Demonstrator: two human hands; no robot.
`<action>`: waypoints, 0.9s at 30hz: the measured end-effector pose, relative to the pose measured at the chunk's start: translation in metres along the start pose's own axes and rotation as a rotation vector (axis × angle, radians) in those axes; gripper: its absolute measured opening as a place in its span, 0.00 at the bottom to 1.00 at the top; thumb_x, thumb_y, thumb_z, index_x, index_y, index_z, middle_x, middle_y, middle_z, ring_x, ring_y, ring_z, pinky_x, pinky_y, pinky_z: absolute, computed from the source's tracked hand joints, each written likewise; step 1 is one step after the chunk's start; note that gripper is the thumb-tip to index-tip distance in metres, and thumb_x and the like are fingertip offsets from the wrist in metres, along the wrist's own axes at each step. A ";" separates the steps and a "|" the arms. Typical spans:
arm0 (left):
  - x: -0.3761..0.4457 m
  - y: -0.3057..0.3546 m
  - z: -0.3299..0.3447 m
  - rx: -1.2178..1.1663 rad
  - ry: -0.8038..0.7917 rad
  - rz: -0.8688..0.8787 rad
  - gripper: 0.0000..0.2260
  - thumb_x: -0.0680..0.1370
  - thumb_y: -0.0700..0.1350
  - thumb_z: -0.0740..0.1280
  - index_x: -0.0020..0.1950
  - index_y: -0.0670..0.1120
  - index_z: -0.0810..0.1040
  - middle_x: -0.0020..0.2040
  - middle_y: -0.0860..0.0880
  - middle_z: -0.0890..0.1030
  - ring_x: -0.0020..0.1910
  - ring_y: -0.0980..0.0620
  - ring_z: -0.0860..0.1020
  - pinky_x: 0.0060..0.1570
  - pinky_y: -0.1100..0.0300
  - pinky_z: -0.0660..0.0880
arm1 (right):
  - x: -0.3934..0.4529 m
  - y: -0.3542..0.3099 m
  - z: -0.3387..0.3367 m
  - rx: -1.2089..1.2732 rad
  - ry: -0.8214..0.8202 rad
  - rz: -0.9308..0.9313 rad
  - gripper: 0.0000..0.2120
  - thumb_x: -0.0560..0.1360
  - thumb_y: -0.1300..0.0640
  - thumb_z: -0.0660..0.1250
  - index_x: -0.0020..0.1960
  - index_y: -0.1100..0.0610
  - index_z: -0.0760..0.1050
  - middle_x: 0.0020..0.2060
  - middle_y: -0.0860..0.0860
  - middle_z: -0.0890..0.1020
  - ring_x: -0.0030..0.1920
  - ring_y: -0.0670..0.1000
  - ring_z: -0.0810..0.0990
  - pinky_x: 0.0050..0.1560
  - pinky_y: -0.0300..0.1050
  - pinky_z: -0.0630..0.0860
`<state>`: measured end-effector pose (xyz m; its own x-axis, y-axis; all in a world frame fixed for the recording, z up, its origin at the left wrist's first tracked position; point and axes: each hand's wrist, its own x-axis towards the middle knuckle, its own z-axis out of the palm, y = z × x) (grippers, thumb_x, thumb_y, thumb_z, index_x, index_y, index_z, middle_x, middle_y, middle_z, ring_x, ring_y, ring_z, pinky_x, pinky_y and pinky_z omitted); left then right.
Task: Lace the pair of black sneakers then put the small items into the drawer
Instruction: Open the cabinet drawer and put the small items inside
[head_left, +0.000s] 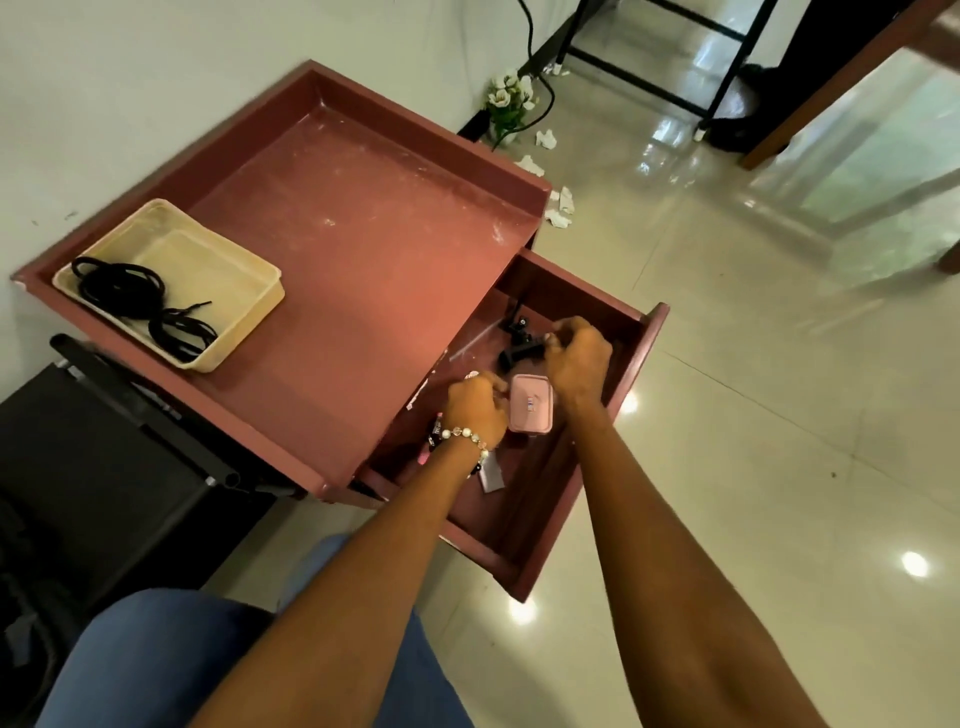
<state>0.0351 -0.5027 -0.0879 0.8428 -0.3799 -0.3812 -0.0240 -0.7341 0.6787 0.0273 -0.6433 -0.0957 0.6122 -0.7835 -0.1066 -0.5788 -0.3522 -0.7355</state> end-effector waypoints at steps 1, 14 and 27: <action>-0.005 0.003 0.003 0.000 -0.001 0.027 0.10 0.74 0.39 0.69 0.54 0.44 0.81 0.50 0.44 0.83 0.50 0.45 0.81 0.54 0.57 0.76 | -0.007 0.000 -0.007 0.030 0.035 0.018 0.07 0.76 0.64 0.67 0.53 0.60 0.80 0.49 0.54 0.83 0.49 0.52 0.81 0.54 0.50 0.80; -0.091 0.017 0.044 0.552 -0.021 0.104 0.50 0.68 0.67 0.70 0.79 0.47 0.48 0.79 0.41 0.47 0.78 0.41 0.40 0.69 0.35 0.34 | -0.095 0.049 -0.034 0.031 -0.007 0.283 0.24 0.78 0.59 0.66 0.71 0.61 0.63 0.63 0.60 0.77 0.61 0.64 0.77 0.62 0.56 0.76; -0.059 -0.009 -0.022 0.680 0.139 0.067 0.53 0.67 0.69 0.68 0.79 0.45 0.46 0.79 0.42 0.44 0.77 0.40 0.36 0.67 0.33 0.31 | -0.086 -0.014 0.015 0.075 -0.191 0.274 0.29 0.79 0.57 0.64 0.75 0.63 0.55 0.62 0.60 0.78 0.61 0.64 0.78 0.62 0.56 0.76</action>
<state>-0.0023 -0.4616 -0.0579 0.8876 -0.3946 -0.2375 -0.3716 -0.9183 0.1368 -0.0091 -0.5635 -0.0865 0.5331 -0.7313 -0.4255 -0.6992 -0.0976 -0.7082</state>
